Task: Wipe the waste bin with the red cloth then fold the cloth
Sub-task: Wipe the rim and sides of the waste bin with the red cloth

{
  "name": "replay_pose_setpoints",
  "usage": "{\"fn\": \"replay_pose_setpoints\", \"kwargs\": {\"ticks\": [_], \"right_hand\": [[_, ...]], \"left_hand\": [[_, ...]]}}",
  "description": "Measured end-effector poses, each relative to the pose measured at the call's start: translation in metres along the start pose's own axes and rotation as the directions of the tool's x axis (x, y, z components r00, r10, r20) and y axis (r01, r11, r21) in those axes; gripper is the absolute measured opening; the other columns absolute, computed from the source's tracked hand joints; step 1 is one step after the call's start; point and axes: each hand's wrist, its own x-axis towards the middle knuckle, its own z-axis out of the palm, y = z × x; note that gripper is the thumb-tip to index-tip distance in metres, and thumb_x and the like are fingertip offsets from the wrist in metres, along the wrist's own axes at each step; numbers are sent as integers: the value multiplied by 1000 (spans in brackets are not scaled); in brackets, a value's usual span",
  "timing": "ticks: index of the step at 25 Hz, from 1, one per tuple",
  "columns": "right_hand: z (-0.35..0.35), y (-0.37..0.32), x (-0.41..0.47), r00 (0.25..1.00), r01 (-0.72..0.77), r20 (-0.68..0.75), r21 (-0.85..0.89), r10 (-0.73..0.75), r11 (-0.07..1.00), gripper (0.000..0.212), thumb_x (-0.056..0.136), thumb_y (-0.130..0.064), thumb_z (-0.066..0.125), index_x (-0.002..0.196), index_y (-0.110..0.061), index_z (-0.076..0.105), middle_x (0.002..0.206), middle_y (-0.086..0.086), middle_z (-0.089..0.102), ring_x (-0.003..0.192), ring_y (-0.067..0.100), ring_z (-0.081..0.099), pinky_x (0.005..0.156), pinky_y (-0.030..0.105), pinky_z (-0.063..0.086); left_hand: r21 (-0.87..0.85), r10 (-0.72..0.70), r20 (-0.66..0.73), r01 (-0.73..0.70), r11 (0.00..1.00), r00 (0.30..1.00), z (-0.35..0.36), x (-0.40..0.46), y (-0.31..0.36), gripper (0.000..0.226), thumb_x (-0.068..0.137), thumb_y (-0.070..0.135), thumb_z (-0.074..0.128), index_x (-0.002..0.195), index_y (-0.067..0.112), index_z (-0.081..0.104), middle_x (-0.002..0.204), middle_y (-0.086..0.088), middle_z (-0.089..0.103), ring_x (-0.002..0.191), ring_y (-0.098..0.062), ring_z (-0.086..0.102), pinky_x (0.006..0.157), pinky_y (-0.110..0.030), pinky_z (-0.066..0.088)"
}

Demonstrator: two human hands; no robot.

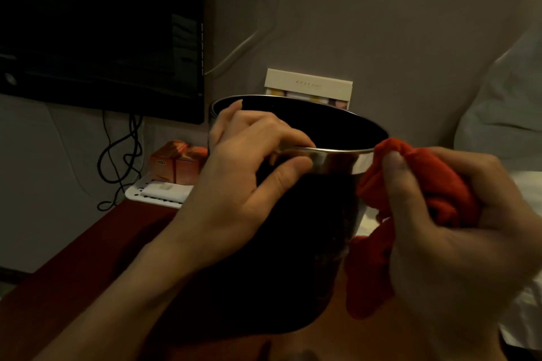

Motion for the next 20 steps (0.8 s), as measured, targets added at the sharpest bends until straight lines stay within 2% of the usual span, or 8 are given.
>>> {"fn": "replay_pose_setpoints", "kwargs": {"ticks": [2,4,5,6,8,11,16,20], "right_hand": [[0,4,2,1000,-6,-13,-13,6,1000,10,94,-33,73,93,-29,64,87,0,68,76,22,68,67,43,53],[1,5,2,1000,-1,4,-37,2,999,12,94,-33,73,94,-26,63,86,-1,66,77,18,67,67,38,53],[1,5,1,1000,-4,14,-31,4,999,12,94,-33,72,95,-25,63,86,-2,65,78,14,66,68,33,52],[2,6,1,1000,-3,25,-25,3,1000,12,94,-33,72,94,-24,63,86,-2,64,79,9,64,69,27,50],[4,7,-2,998,9,55,-32,-7,999,11,93,-30,71,92,-22,64,84,-3,62,81,-3,58,73,12,42],[10,11,-12,992,47,116,-58,-40,997,8,91,-24,72,90,-18,67,84,-4,60,79,-4,55,75,6,37],[24,6,-37,959,157,247,-44,-141,987,13,87,-19,77,88,-7,75,89,0,65,78,7,58,72,11,45],[15,9,-24,980,124,167,-86,-108,989,16,89,-22,74,90,-6,74,89,-2,62,78,5,56,75,5,40]], "left_hand": [[-98,-75,9,76,992,997,-11,1,-12,13,87,36,52,97,36,60,103,19,56,115,2,45,110,-24,25],[-192,-165,12,164,968,986,-21,2,-22,10,86,36,53,92,35,61,100,12,60,112,-10,52,101,-6,24],[-207,-182,3,179,962,983,-22,2,-25,11,87,35,52,90,33,62,99,9,61,110,-13,54,99,-4,25],[-189,-175,-14,170,967,984,-21,1,-24,13,89,34,50,89,30,62,97,8,61,108,-15,54,99,-6,26],[-87,-113,-45,109,990,993,-14,1,-20,18,91,34,47,91,25,63,94,10,61,106,-15,53,105,-23,31],[11,-27,-55,28,1000,998,-6,2,-15,15,91,36,49,93,27,61,93,15,59,105,-8,51,105,-41,30],[-8,-22,-76,21,1000,997,-6,1,-14,10,90,37,52,92,29,58,92,14,59,103,-8,50,106,-37,29],[0,-22,-82,23,1000,996,-6,1,-14,10,90,37,52,91,28,58,91,13,59,103,-6,50,107,-32,26]]}}
